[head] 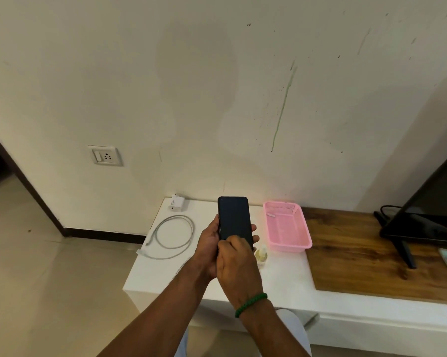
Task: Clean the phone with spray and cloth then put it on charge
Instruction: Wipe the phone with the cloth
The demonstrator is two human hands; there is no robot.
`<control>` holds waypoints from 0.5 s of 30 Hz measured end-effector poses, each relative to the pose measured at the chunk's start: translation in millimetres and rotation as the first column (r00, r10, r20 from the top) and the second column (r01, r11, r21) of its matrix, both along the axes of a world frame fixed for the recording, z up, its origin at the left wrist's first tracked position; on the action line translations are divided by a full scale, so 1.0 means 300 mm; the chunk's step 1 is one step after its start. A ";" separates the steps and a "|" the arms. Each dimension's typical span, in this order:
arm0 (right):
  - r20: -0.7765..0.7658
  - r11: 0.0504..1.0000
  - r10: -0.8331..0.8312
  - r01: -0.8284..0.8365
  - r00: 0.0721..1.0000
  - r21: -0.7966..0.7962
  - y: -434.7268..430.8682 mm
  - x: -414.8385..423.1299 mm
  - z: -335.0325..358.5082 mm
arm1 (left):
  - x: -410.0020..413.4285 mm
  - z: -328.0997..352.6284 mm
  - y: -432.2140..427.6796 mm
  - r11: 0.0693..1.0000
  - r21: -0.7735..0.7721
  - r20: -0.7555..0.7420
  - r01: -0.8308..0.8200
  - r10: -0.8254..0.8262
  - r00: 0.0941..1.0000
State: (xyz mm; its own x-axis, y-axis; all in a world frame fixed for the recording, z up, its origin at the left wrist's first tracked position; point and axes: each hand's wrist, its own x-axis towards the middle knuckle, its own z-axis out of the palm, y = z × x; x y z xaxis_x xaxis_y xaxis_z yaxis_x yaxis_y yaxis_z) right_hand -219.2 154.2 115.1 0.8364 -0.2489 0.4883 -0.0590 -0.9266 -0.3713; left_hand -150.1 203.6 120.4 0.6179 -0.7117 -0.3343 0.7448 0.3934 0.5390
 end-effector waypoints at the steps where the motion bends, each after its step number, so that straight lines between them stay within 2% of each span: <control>1: 0.000 1.000 -0.011 0.011 1.000 0.010 0.004 0.007 0.005 | -0.001 0.004 0.001 1.000 -0.016 0.001 0.005 -0.005 1.000; 8: 0.080 0.998 -0.025 0.020 0.996 0.052 -0.038 0.014 0.057 | 0.017 0.000 0.000 1.000 0.016 0.027 -0.001 0.001 1.000; 15: 0.089 0.990 -0.101 0.091 0.991 0.105 -0.143 0.016 0.053 | 0.014 0.000 -0.007 1.000 -0.007 -0.028 0.012 -0.012 1.000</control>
State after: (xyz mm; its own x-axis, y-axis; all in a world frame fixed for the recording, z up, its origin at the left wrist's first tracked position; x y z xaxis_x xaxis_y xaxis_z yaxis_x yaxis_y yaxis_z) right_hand -214.4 111.4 131.0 0.7579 -0.3774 0.5321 -0.1064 -0.8763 -0.4699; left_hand -146.0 201.6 120.6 0.6001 -0.7210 -0.3465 0.7639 0.3881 0.5156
